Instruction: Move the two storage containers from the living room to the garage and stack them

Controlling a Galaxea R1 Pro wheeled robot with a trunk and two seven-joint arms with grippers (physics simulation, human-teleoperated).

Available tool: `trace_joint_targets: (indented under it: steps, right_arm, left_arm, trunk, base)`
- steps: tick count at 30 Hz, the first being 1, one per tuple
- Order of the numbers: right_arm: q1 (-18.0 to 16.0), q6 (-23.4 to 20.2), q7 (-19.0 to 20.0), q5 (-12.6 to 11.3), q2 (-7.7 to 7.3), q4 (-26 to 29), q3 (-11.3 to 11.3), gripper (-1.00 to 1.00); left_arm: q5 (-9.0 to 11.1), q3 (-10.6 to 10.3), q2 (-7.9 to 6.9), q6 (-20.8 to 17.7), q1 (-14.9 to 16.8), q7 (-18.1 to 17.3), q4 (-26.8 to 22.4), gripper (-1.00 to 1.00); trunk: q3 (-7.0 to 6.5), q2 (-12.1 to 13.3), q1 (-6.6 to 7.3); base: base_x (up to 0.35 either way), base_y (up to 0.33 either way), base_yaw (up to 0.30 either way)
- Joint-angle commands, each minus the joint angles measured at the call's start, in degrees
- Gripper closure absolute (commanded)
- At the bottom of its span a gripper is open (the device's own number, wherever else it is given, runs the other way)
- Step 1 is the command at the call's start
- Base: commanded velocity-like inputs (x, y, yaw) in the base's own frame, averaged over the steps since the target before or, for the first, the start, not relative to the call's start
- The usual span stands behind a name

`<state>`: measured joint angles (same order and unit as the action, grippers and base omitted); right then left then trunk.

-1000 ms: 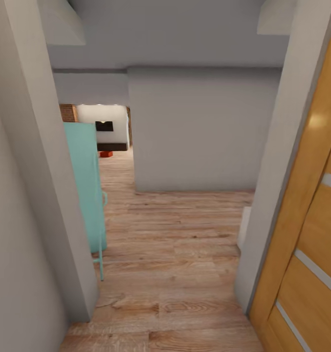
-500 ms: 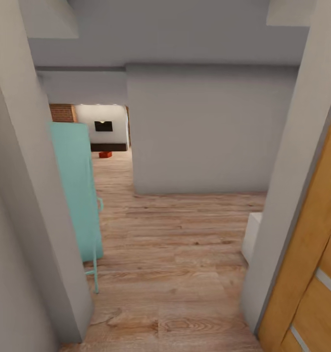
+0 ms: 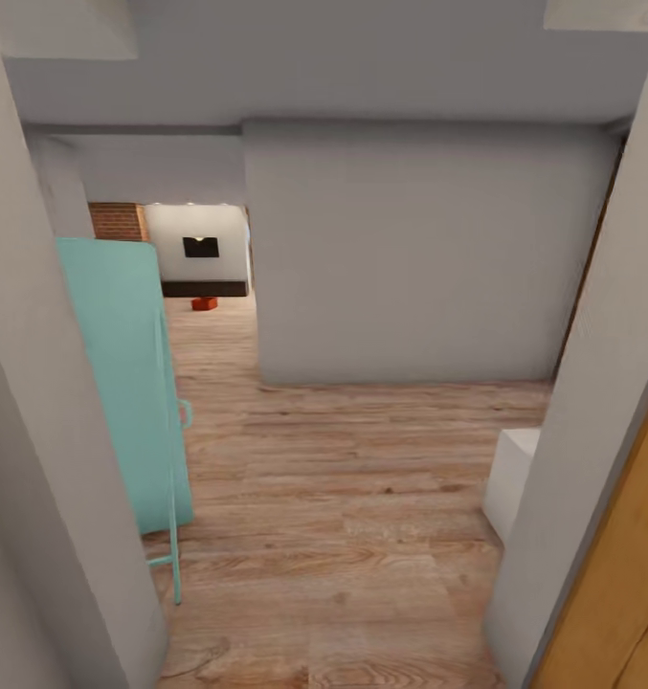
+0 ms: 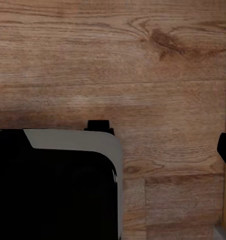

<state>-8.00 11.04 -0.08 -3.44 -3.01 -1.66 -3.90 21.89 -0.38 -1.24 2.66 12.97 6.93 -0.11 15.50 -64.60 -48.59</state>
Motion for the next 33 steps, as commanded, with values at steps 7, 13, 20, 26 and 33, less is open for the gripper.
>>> trace_joint_targets:
  steps: [7, 13, 20, 26, 33]
  right_arm:
    - [-0.1, 0.2, 0.0, -0.3, 0.02, -0.2, -0.4, -1.00]
    - [-0.1, 0.1, 0.0, -0.3, -0.02, -0.2, -0.4, -1.00]
    - [-0.1, 0.1, 0.0, -0.3, -0.04, -0.2, -0.4, -1.00]
    - [-0.1, 0.1, 0.0, -0.3, -0.01, -0.2, -0.5, -1.00]
    - [-0.1, 0.0, 0.0, -0.3, 0.10, -0.2, -0.5, -1.00]
  left_arm:
    - [0.3, -0.1, 0.01, 0.2, 0.0, 0.1, 0.0, -1.00]
    - [0.2, -0.1, -0.01, 0.1, 0.0, 0.1, 0.0, -1.00]
    - [0.2, -0.1, 0.10, 0.1, 0.0, 0.1, 0.0, -1.00]
    - [0.2, -0.1, 0.01, 0.2, 0.0, 0.1, 0.0, -1.00]
    - [0.3, -0.1, -0.07, 0.1, 0.0, 0.1, 0.0, -1.00]
  trunk:
    - [0.07, 0.0, -0.04]
    - [0.07, 0.0, -0.04]
    - [0.07, 0.0, -0.04]
    - [0.07, 0.0, -0.04]
    - [0.07, 0.0, -0.04]
  base:
    - [0.322, 0.000, 0.000]
    - [0.322, 0.000, 0.000]
    - [0.322, 0.000, 0.000]
    - [0.322, 0.000, 0.000]
    - [0.322, 0.000, 0.000]
